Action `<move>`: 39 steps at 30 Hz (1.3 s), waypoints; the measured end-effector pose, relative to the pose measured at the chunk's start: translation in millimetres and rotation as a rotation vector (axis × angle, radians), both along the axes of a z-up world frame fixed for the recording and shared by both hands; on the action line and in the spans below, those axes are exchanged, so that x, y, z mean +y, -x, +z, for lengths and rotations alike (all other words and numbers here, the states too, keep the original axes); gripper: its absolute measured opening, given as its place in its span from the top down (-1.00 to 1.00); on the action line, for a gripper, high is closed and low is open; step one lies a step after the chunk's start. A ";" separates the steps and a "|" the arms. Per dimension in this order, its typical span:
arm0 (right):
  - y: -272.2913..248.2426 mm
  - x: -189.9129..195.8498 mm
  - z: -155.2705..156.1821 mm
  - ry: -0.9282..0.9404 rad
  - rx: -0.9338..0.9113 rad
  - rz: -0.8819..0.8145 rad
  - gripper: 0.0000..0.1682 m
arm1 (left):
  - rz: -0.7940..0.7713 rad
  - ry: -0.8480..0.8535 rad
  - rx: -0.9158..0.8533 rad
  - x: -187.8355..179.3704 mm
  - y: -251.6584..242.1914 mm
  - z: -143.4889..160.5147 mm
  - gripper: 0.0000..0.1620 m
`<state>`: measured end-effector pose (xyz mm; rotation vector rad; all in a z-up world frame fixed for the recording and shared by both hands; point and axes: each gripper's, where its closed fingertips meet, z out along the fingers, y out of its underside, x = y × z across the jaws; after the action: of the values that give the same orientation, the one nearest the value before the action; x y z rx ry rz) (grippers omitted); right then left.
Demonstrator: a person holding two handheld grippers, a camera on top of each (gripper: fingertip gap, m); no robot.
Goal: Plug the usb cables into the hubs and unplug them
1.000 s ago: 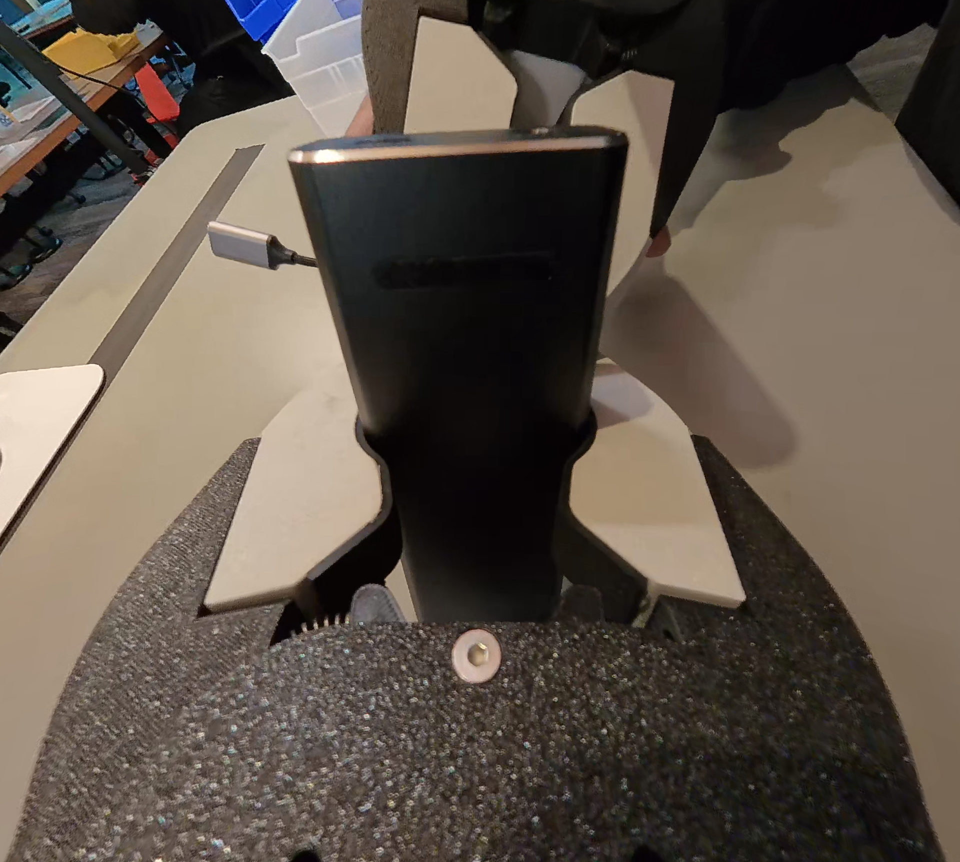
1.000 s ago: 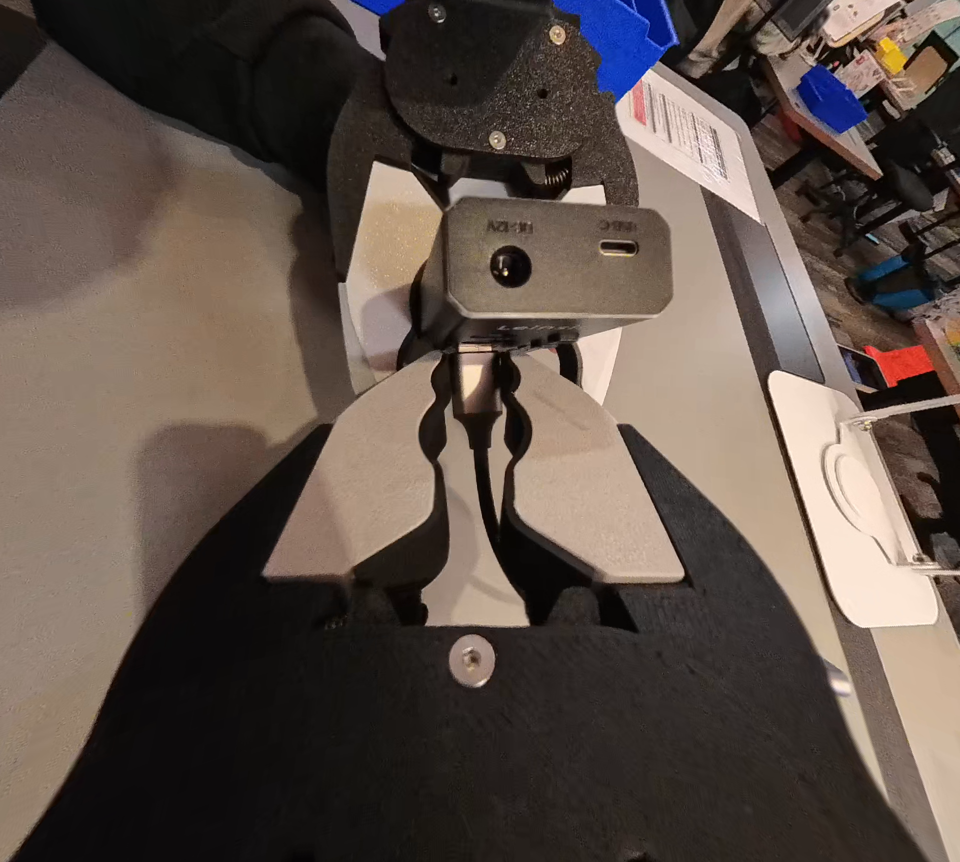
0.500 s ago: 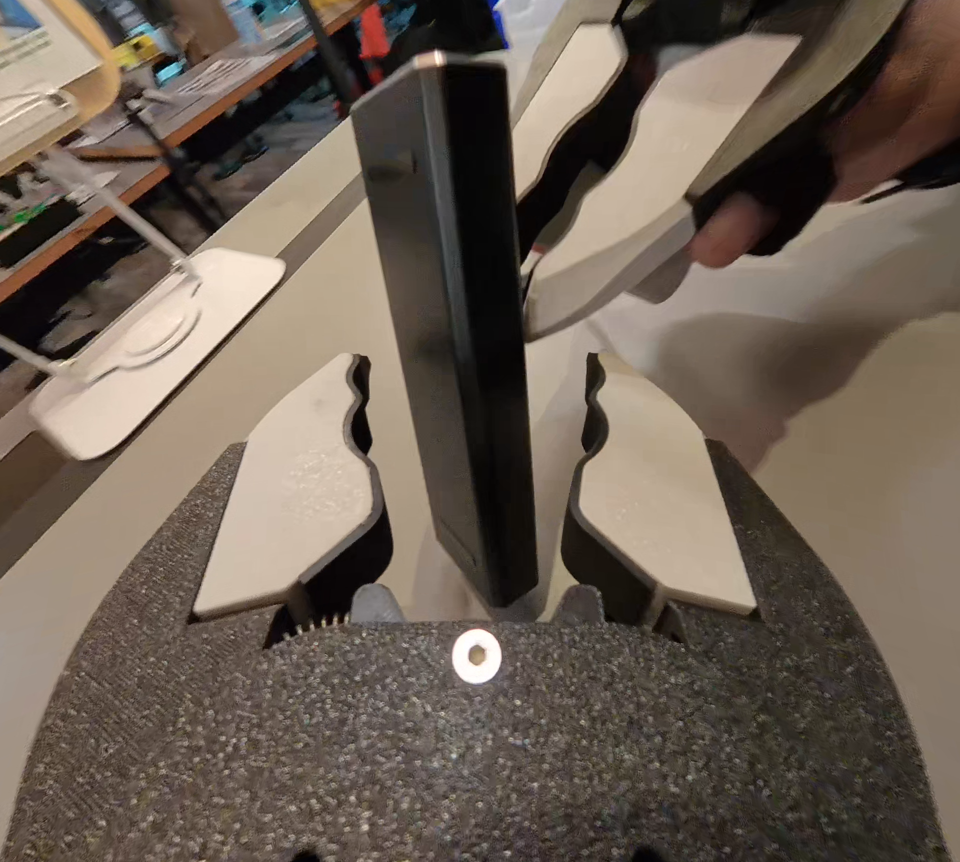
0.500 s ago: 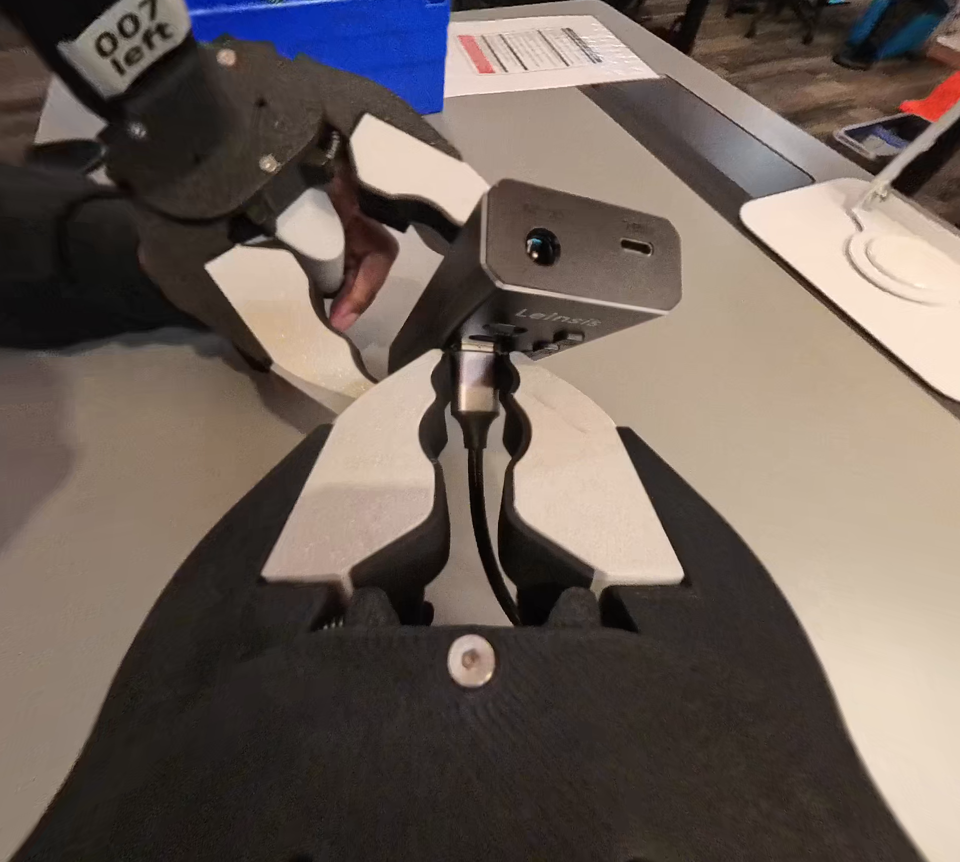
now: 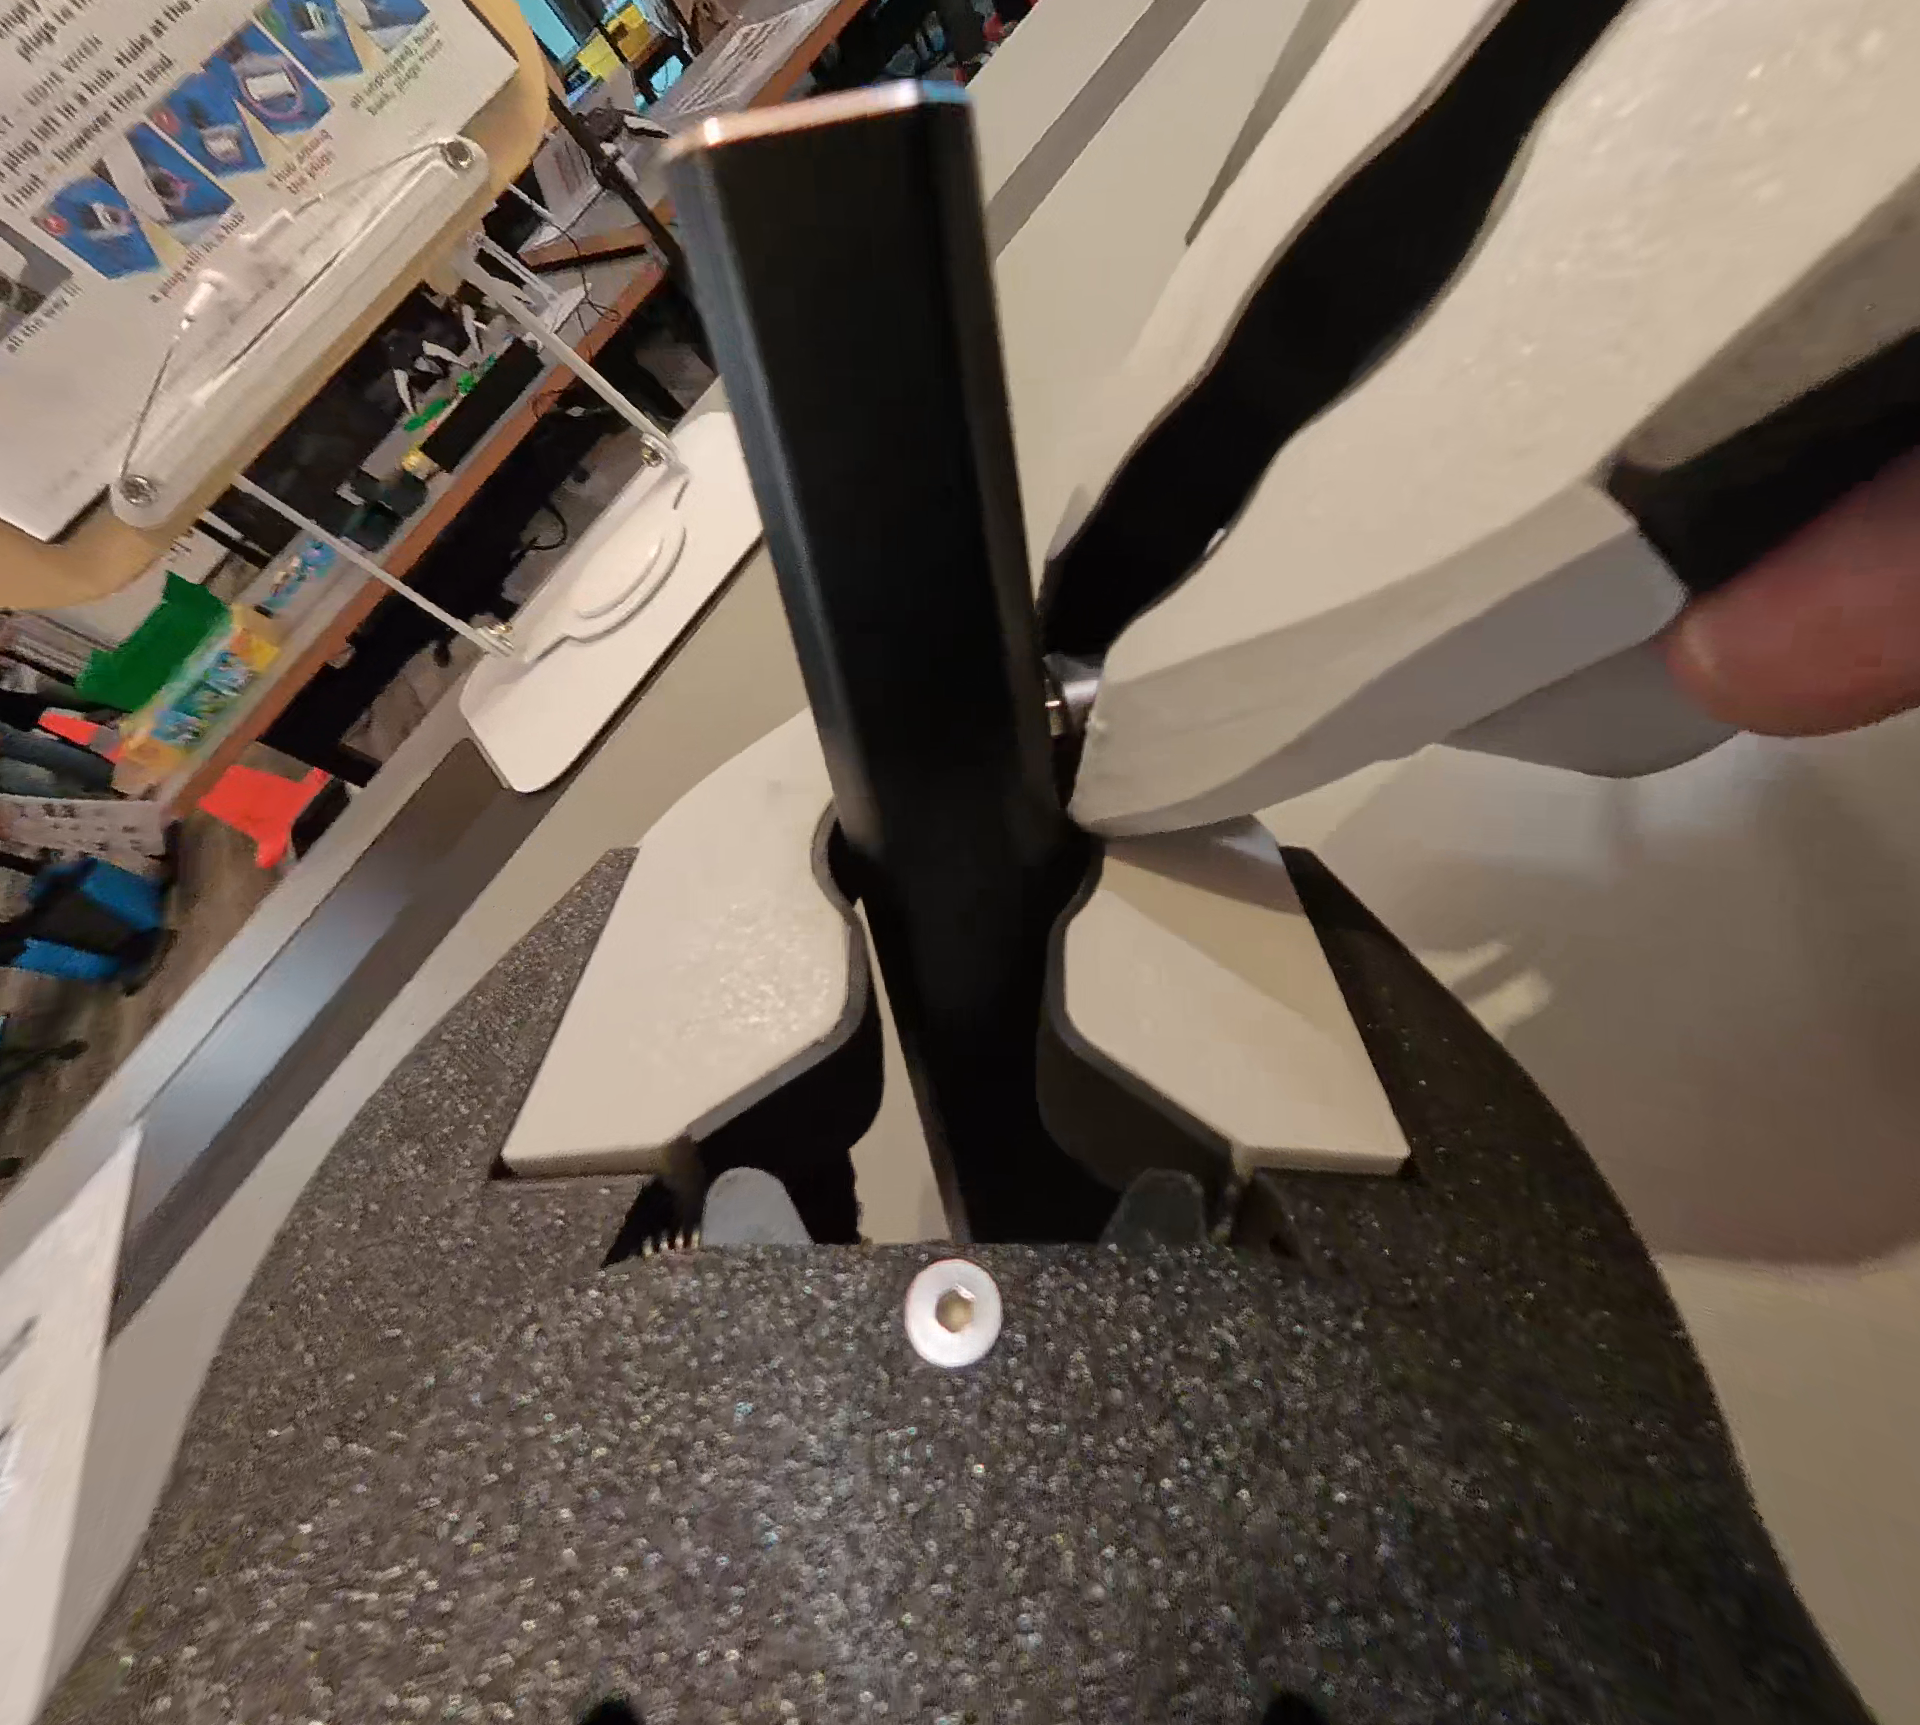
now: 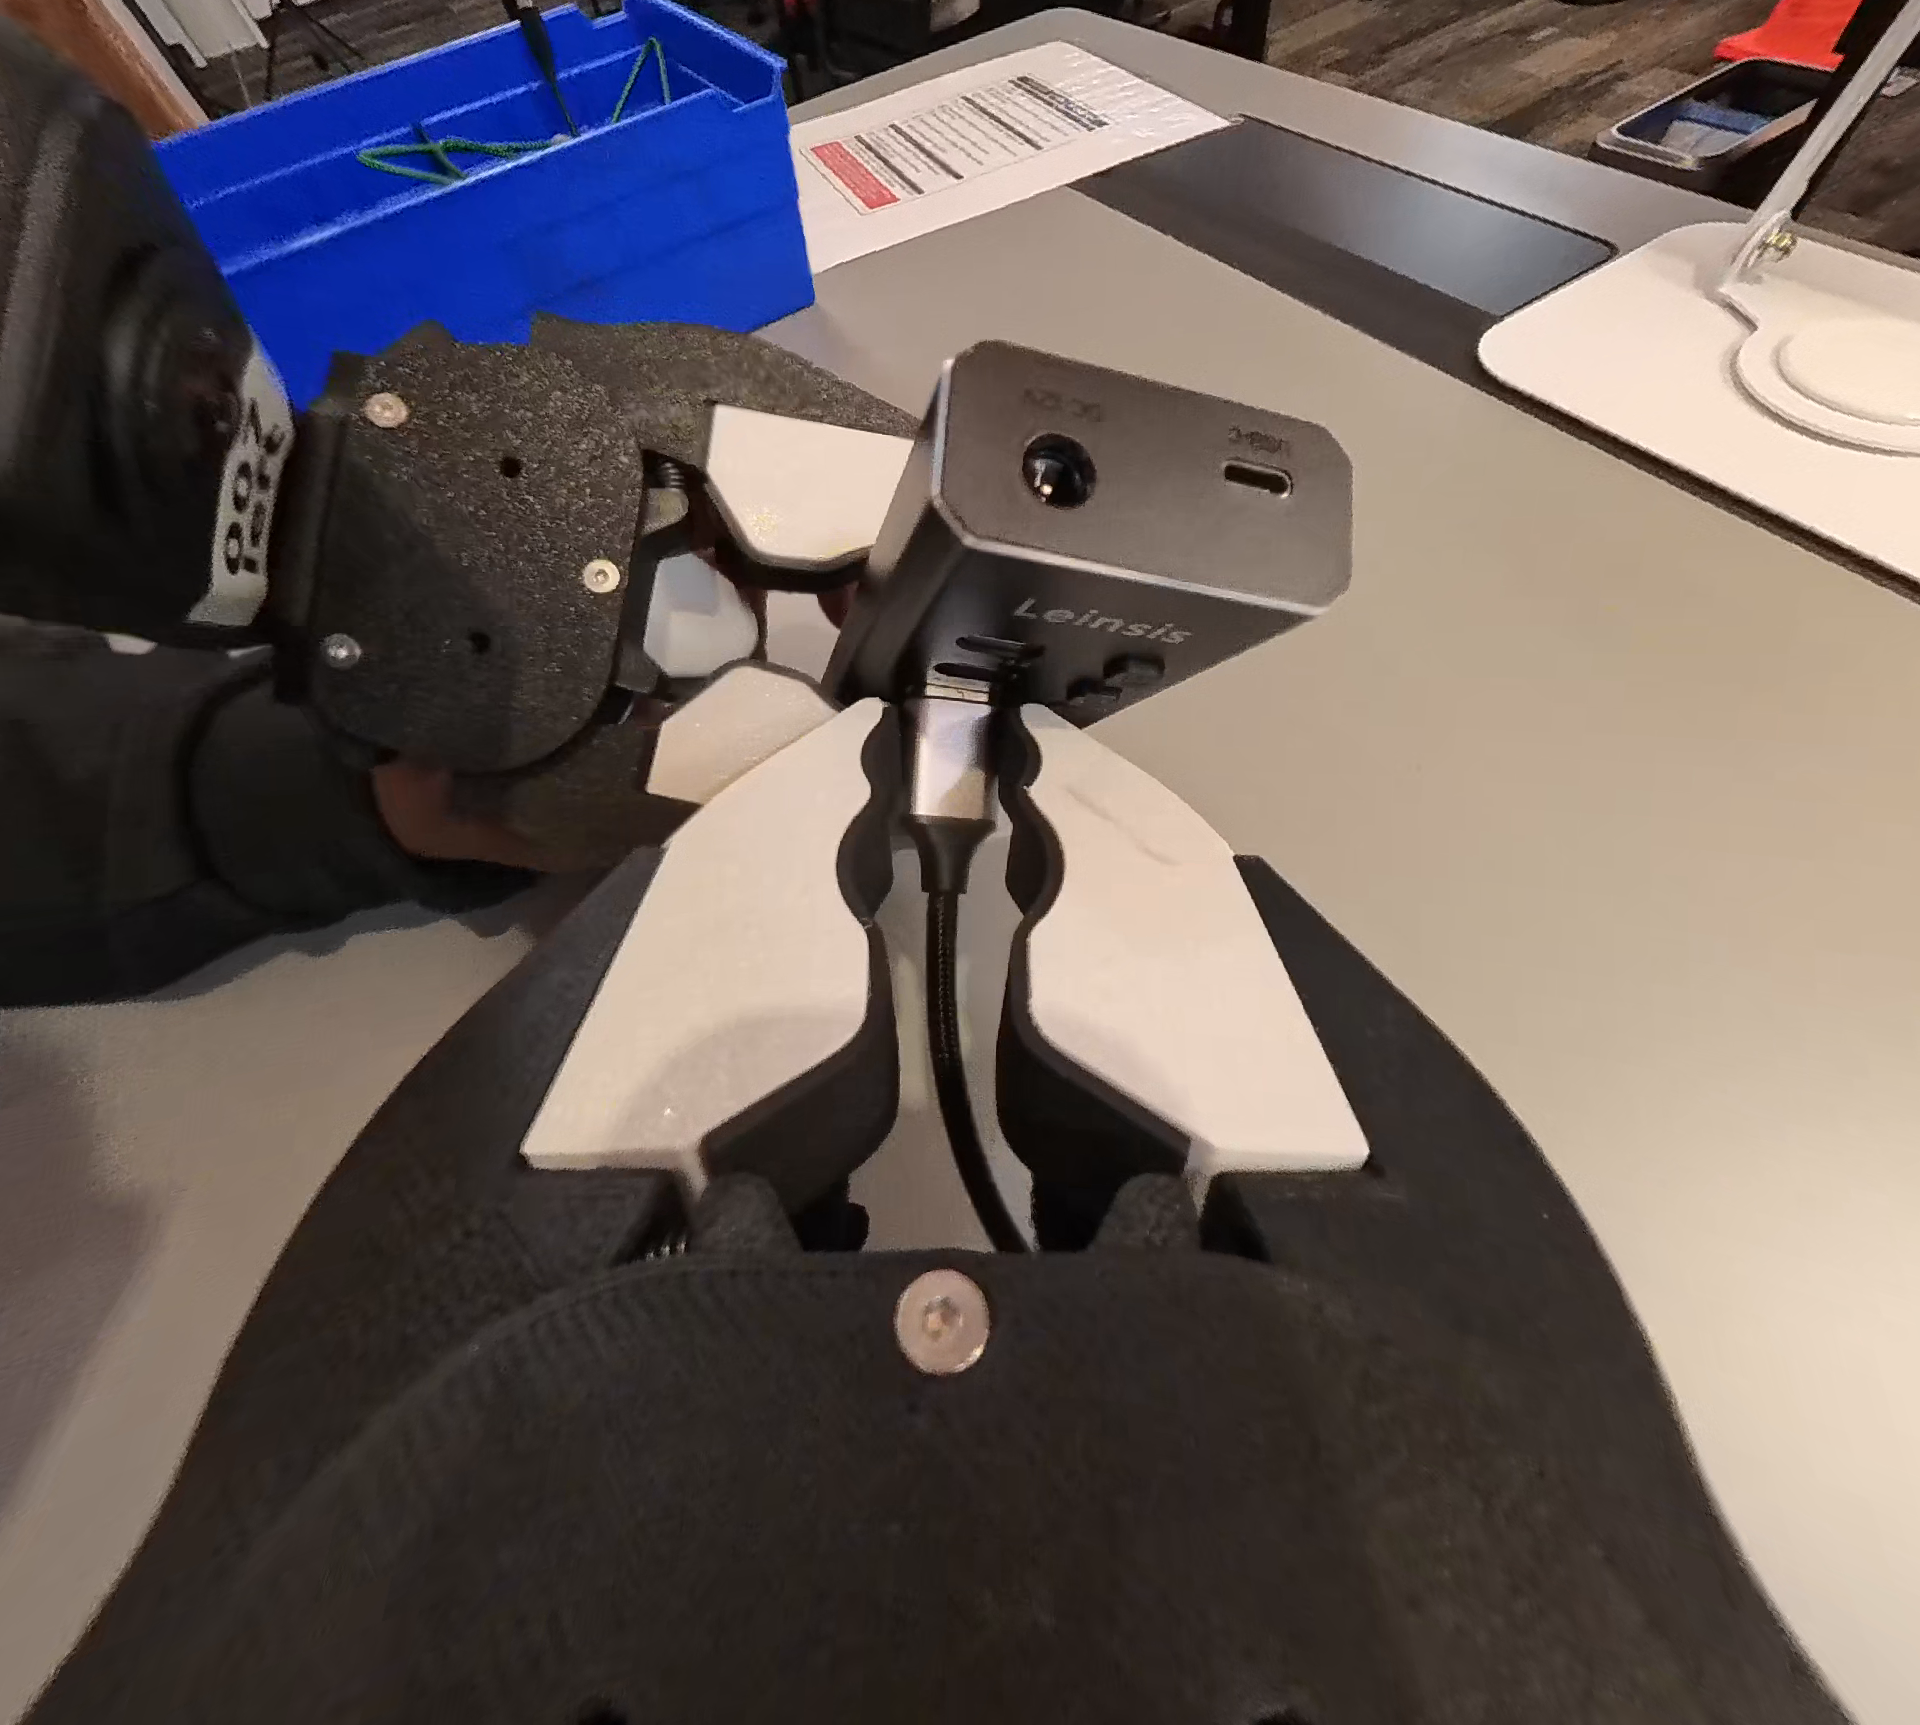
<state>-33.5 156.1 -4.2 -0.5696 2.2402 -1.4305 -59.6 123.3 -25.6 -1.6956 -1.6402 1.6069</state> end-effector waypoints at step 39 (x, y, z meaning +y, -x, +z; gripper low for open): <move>3.3 14.2 28.2 0.207 -0.003 -0.219 0.81 | -0.010 -0.153 0.145 12.4 7.2 22.8 0.62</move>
<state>-36.8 170.3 23.9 -0.3934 2.2225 -1.7845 -66.8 135.7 -2.8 -1.4744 -1.6347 1.5191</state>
